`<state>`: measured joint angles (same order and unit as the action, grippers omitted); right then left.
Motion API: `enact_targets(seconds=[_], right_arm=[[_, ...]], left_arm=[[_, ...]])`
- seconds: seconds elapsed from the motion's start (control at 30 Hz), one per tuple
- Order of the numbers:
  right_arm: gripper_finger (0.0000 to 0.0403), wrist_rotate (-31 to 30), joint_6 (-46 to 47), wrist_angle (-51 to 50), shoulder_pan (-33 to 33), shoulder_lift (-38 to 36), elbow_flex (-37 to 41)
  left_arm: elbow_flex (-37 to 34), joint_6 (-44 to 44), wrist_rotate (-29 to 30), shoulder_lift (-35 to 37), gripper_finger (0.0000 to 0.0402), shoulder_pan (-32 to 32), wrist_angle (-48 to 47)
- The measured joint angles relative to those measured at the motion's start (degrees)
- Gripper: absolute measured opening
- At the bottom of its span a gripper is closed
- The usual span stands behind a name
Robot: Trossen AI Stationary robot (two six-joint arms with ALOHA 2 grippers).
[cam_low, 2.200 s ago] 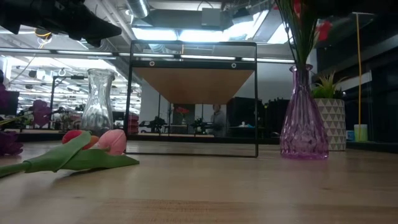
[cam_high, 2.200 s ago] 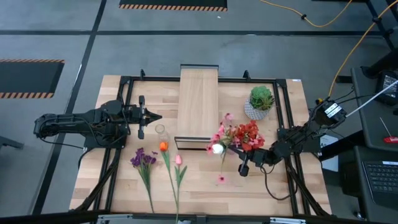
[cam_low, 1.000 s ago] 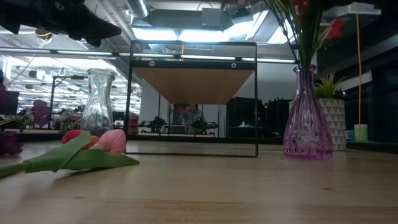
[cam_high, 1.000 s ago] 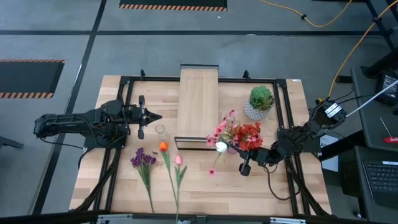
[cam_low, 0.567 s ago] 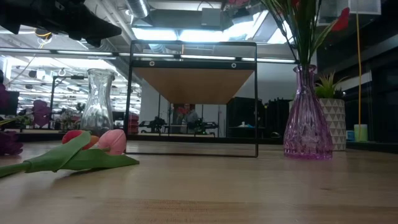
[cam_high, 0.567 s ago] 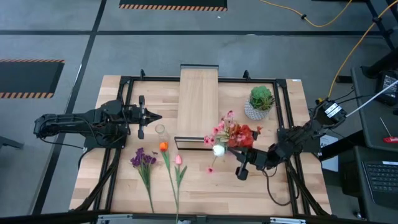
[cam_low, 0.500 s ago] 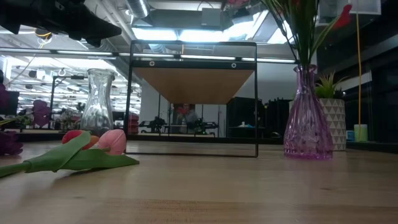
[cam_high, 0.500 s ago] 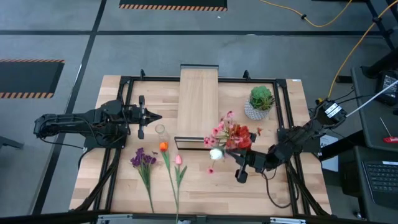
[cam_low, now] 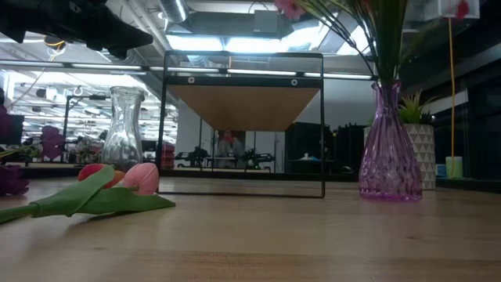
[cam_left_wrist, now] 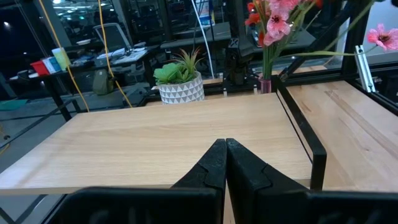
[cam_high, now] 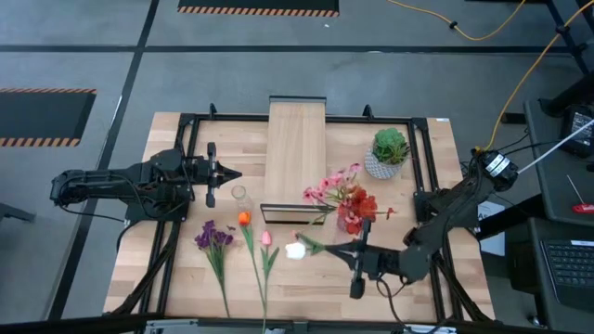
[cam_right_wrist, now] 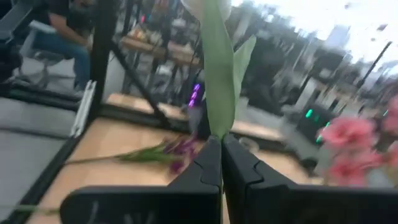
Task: Pick and place flowers into a vace then onto a shelf
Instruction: Put the white tulip into the purple vase
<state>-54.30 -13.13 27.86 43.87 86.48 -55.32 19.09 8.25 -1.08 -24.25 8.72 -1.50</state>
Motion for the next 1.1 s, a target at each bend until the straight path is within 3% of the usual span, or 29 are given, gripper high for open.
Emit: enact_targets(seconds=[0.4, 0.63, 0.87, 1.1], right_arm=[[0.0, 0.02, 28.06, -35.53, 2.41, 0.02, -13.09], [0.0, 2.82, 36.41, -42.03, 5.0, 0.62, -13.95], [0.0, 8.0, 52.71, -53.08, 4.72, 5.08, -13.95], [0.0, 12.32, 57.05, -53.99, 3.96, 10.02, -13.93]], left_arm=[[0.0, 0.0, 0.01, 0.0, 0.0004, 0.0, -0.01], [0.0, 0.0, 0.02, 0.0, 0.0004, 0.02, 0.0], [0.0, -0.02, 0.0, 0.0, 0.0004, 0.02, -0.02], [0.0, -0.49, 0.02, 0.0, 0.0004, 0.01, -0.02]])
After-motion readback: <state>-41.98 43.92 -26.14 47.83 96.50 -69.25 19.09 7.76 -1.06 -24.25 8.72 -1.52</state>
